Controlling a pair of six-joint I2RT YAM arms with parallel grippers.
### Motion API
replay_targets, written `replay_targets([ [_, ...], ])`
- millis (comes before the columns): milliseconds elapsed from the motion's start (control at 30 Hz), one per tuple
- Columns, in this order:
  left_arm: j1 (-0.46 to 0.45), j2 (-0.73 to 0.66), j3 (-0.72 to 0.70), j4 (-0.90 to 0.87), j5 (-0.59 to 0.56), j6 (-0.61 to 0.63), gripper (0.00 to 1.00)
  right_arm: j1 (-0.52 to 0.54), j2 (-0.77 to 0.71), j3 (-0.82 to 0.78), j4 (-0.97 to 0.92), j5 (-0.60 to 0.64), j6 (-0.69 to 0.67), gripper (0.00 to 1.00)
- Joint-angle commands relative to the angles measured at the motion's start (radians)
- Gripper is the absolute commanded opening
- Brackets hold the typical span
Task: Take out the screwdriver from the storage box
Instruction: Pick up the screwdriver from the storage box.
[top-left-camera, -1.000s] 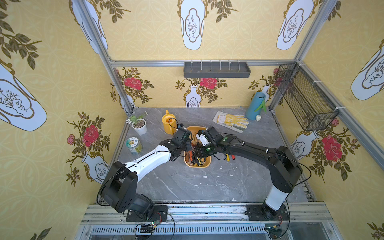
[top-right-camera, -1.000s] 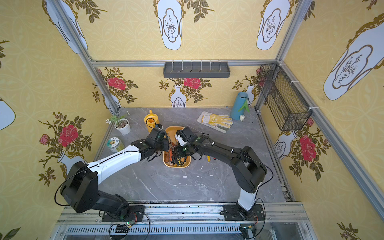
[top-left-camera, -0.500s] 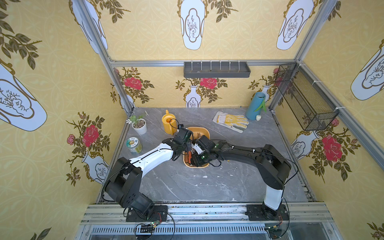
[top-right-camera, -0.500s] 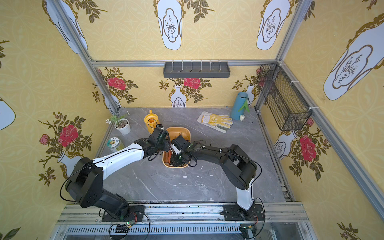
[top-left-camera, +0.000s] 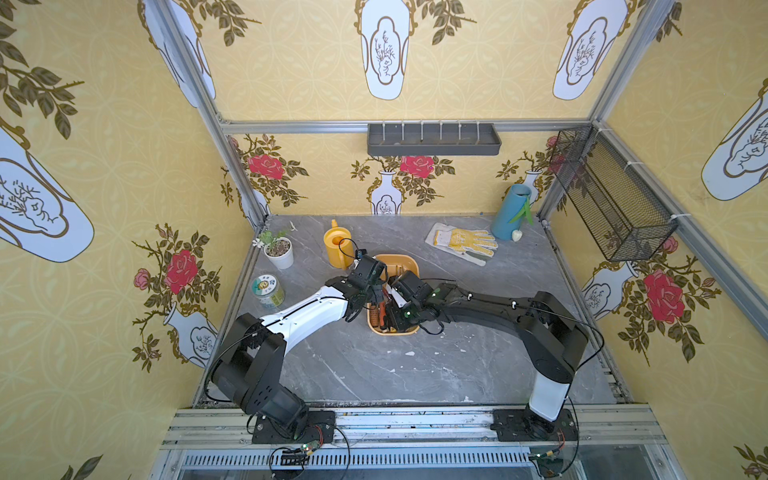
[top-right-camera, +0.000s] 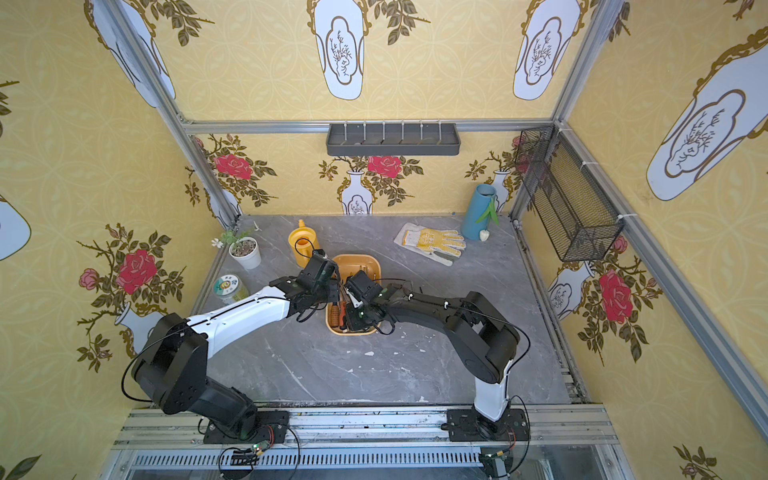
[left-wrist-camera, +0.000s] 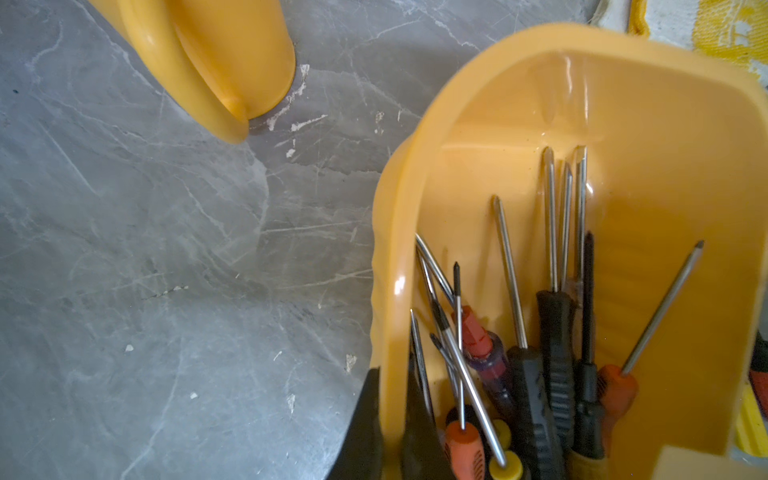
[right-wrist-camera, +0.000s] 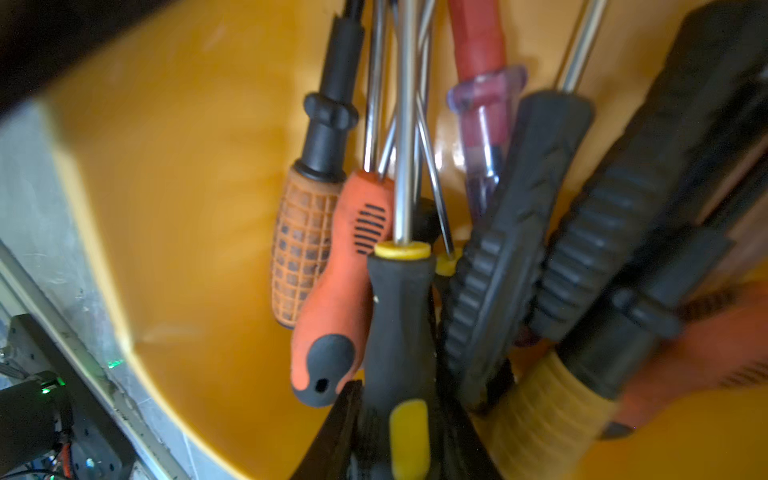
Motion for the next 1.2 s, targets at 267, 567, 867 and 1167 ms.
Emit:
replay_targets([
  [267, -0.001, 0.0, 0.006, 0.029, -0.018, -0.01, 0.0, -0.001, -0.025, 0.006, 0.042, 0.008, 0.009, 0.04],
  [567, -0.001, 0.0, 0.018, 0.015, -0.028, -0.013, 0.0, -0.003, -0.043, 0.003, 0.047, -0.002, 0.009, 0.0],
  [867, -0.001, 0.01, 0.021, 0.011, -0.028, -0.019, 0.0, -0.011, -0.053, 0.002, 0.029, -0.007, 0.012, 0.0],
  [1167, -0.001, 0.018, 0.03, 0.007, -0.025, -0.021, 0.0, -0.017, -0.089, -0.019, 0.036, 0.018, 0.008, 0.0],
])
